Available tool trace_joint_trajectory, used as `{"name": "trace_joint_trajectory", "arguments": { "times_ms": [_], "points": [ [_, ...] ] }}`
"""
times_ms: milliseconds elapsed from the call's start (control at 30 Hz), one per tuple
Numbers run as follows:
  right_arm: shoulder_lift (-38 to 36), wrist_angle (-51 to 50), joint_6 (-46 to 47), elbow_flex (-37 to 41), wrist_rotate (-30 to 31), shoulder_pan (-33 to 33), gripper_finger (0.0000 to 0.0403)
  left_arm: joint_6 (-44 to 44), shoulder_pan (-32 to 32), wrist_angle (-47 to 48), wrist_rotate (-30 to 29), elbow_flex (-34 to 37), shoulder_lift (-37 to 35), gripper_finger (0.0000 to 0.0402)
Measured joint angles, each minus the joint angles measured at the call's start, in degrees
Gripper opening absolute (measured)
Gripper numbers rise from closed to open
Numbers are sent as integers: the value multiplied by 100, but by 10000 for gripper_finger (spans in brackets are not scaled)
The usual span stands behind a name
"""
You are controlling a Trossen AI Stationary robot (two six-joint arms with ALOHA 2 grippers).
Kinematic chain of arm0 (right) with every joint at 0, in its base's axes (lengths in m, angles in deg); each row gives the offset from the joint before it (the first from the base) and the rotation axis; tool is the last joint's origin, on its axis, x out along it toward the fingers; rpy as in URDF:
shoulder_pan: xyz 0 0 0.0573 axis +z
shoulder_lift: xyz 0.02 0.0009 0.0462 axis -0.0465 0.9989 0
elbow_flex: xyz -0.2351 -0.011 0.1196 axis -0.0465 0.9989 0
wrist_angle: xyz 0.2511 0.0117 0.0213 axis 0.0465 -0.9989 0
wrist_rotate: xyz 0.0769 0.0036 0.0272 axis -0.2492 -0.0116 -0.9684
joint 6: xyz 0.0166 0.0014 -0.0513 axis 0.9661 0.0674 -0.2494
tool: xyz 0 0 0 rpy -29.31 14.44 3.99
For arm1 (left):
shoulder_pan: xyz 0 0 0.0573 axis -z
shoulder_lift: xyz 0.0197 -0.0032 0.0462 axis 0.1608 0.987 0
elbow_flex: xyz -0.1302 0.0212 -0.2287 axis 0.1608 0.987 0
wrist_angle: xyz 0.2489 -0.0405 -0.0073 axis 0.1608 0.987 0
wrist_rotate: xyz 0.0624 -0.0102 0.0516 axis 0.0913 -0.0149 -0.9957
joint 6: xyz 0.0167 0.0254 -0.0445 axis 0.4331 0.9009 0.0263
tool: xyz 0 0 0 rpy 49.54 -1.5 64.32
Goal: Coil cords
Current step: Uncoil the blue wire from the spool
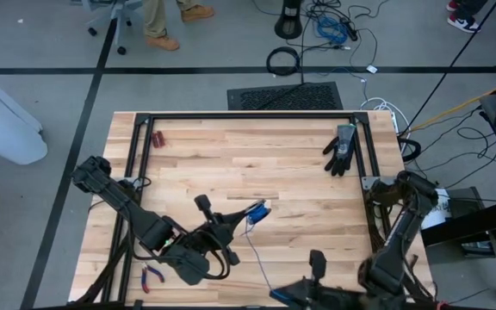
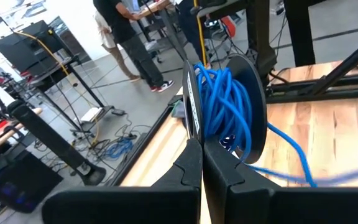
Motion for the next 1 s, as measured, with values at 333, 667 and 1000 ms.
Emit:
{"name": "trace_joint_trajectory", "arguments": {
  "times_ms": [333, 667, 1000],
  "points": [
    [-11, 1263, -1185, 0, -504, -293, 0, 26, 7, -30, 181, 0, -1, 3],
    [-140, 451, -973, 4, 525, 42, 1, 53, 35, -30, 409, 0, -1, 3],
    [-134, -4061, 3998, 4, 113, 445, 51, 59, 44, -30, 411, 0, -3, 3]
  ]
}}
